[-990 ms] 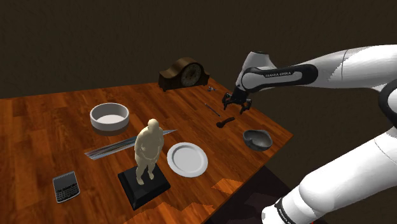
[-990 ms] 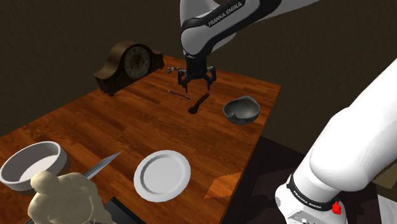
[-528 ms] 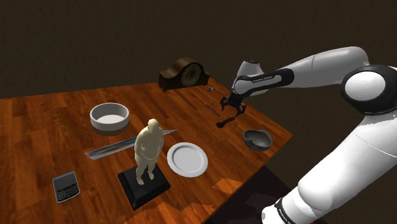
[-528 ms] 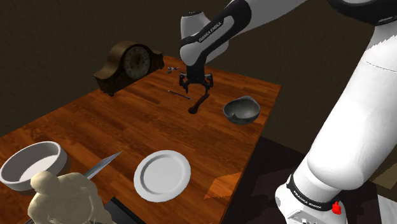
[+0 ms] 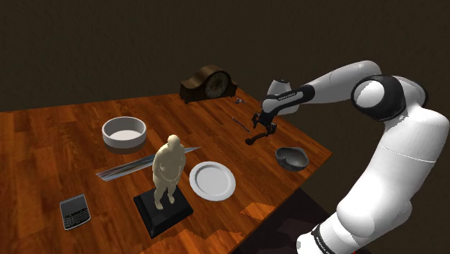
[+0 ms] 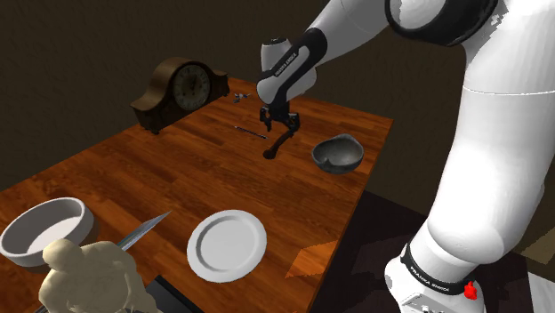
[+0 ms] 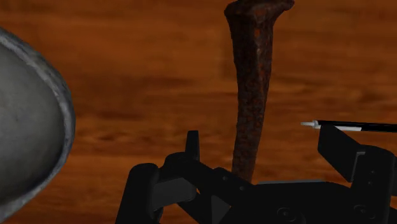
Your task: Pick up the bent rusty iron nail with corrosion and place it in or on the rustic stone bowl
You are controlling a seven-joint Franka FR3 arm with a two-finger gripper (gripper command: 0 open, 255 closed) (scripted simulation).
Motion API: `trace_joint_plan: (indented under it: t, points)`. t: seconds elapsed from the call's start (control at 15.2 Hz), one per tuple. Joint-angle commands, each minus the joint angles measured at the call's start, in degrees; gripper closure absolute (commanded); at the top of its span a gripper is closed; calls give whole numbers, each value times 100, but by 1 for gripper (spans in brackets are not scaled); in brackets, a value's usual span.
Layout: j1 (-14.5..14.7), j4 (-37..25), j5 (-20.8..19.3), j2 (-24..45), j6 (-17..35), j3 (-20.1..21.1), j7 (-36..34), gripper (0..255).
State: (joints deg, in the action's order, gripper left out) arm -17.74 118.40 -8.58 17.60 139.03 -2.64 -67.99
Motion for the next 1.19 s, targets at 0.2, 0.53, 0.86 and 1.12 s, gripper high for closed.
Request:
trace_joint_plan:
  t: [0.2,0.53,0.86,1.12]
  points:
    - [-38,-147,3,409,271,-65,-139,0]
    - [-53,-156,-9,625,480,-77,-148,0]
    - [-53,-157,-9,625,480,-77,-148,0]
    - [-53,-156,-9,624,479,-77,-148,255]
